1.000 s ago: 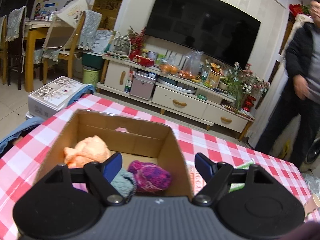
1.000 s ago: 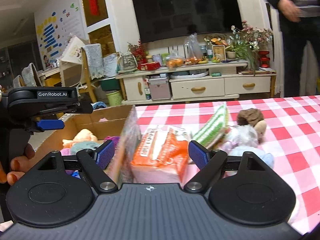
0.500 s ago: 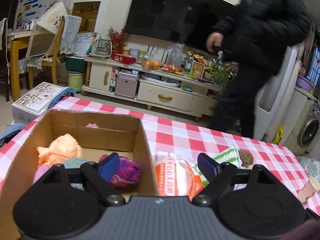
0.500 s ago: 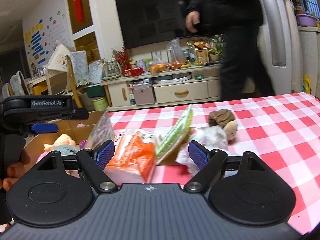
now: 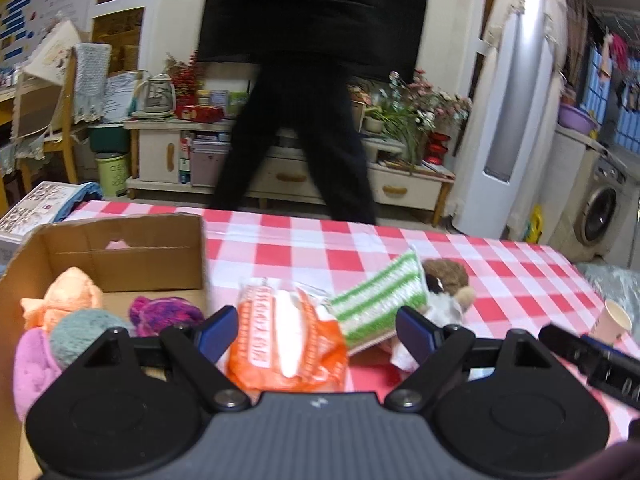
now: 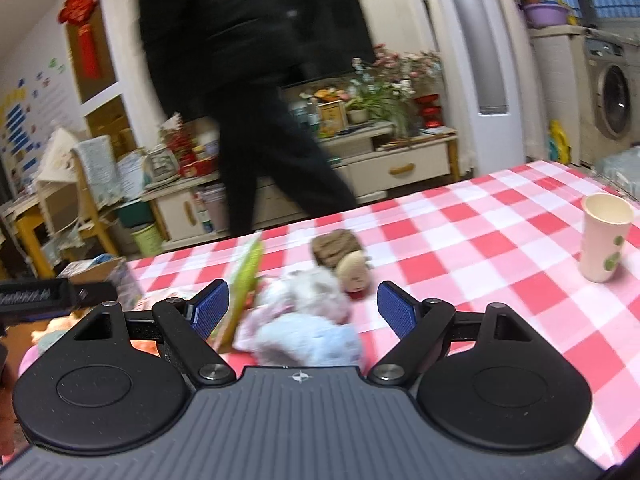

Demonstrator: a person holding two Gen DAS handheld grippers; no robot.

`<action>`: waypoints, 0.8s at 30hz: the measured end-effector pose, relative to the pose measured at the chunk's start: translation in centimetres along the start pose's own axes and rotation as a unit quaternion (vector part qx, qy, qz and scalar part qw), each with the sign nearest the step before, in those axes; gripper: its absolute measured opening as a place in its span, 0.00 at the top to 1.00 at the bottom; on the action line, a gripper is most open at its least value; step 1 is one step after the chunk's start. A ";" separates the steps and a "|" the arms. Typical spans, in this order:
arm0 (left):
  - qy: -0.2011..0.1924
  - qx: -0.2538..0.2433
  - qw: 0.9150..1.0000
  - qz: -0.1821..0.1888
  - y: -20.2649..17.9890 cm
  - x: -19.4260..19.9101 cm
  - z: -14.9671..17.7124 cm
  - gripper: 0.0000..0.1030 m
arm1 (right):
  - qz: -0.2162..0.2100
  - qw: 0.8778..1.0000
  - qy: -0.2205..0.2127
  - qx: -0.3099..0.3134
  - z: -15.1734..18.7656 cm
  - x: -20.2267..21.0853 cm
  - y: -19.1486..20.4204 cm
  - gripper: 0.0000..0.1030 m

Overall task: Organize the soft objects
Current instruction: 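Move the left tool to the white fluffy ring while the right tool approaches the brown plush doll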

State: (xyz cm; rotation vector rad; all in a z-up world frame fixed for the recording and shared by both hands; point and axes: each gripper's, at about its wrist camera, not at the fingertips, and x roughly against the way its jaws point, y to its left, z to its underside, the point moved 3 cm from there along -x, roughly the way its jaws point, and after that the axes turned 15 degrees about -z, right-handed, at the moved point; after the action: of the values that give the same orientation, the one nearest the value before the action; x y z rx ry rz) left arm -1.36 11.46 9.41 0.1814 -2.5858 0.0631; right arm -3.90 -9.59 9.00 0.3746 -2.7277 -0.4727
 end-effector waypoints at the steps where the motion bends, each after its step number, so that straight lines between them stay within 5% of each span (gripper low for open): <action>1: 0.001 -0.005 1.000 0.001 -0.6 0.1 0.2 0.17 | 0.005 1.000 -0.002 -0.003 0.0 0.1 -0.4 0.01; 13: 0.018 -0.069 0.997 0.032 -5.9 0.2 2.7 0.17 | 0.054 0.997 -0.013 -0.044 0.3 1.3 -5.2 0.01; 24: 0.040 -0.127 0.985 0.106 -10.6 1.4 6.1 0.17 | 0.074 0.995 -0.002 -0.065 1.0 0.7 -7.9 0.01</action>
State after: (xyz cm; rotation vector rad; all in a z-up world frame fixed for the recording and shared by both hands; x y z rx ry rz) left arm -4.16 0.34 5.03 -0.1875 -2.4949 -0.1766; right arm -3.33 -16.69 5.42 0.1355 -2.6865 -0.6062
